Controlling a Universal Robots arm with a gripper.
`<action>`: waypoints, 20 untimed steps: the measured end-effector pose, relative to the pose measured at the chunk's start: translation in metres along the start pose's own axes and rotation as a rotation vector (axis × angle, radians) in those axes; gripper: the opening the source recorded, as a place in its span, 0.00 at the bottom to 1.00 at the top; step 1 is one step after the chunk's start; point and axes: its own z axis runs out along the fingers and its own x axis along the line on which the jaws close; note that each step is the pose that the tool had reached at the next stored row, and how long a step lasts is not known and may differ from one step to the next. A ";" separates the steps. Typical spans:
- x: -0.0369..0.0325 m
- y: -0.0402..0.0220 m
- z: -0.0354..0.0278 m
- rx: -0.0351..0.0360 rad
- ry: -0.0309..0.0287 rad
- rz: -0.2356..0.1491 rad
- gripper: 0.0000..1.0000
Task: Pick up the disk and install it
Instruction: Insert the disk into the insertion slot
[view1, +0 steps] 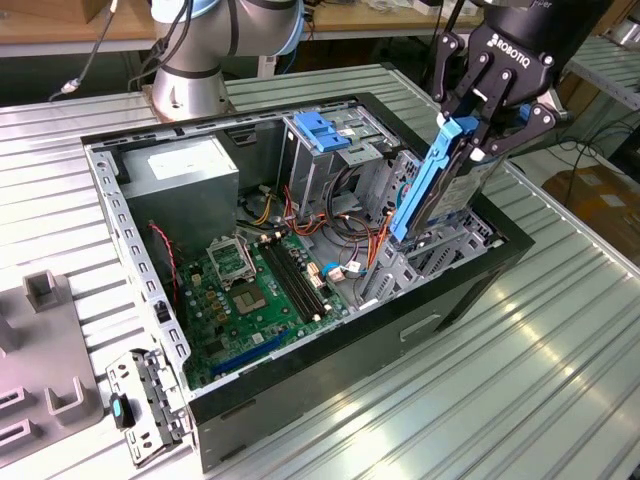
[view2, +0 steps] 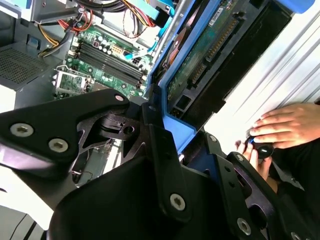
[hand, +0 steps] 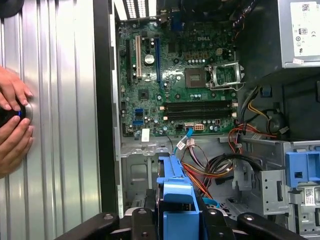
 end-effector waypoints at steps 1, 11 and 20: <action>0.0001 0.0000 0.0008 0.0000 0.0000 0.000 0.37; 0.0034 -0.0006 0.0086 0.0000 0.0001 -0.003 0.37; 0.0035 -0.0006 0.0087 -0.0002 0.0005 -0.019 0.37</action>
